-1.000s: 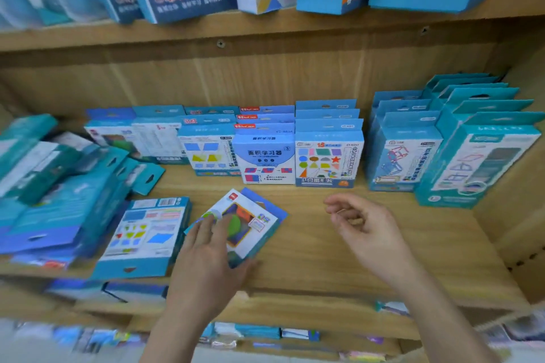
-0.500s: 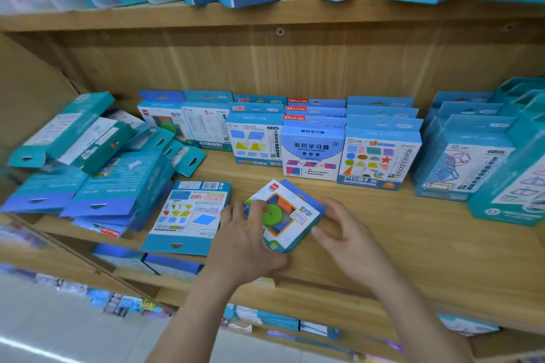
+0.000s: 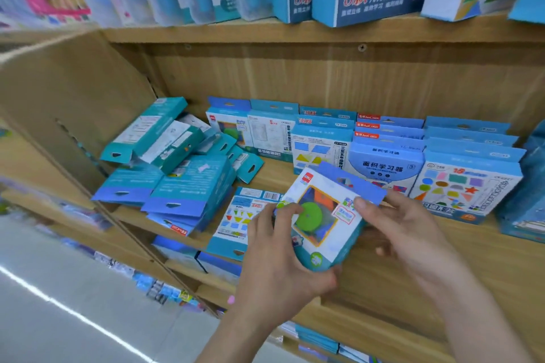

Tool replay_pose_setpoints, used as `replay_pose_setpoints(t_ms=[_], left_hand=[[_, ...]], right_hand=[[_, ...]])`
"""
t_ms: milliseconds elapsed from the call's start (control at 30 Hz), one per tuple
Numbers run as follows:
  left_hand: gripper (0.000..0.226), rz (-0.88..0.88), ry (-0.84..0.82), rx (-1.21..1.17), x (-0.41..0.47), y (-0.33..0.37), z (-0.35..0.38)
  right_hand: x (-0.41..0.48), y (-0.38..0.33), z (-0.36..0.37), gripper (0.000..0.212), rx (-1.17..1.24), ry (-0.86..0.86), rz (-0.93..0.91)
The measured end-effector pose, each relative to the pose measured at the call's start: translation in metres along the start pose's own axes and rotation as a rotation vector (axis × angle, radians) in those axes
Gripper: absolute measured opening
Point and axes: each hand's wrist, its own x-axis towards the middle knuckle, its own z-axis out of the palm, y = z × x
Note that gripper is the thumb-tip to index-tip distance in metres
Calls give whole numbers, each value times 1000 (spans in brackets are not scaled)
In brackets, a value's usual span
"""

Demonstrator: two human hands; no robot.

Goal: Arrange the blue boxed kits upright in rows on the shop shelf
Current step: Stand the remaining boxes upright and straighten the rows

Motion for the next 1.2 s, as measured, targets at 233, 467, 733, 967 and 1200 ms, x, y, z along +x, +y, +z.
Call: replay_pose_setpoints(t_ms=[233, 467, 733, 967, 1200], left_hand=[[86, 142, -82, 92, 47, -47, -67], [32, 288, 8, 289, 98, -120, -140], [81, 595, -717, 512, 82, -114, -94], [69, 703, -849, 851, 76, -110, -57], [26, 694, -577, 594, 115, -95, -105]], right_hand=[[30, -37, 66, 24, -21, 65, -150], [72, -60, 112, 28, -373, 344, -436], [81, -36, 124, 42, -683, 464, -413], [71, -15, 100, 44, -673, 501, -363], [60, 2, 67, 39, -429, 484, -275]])
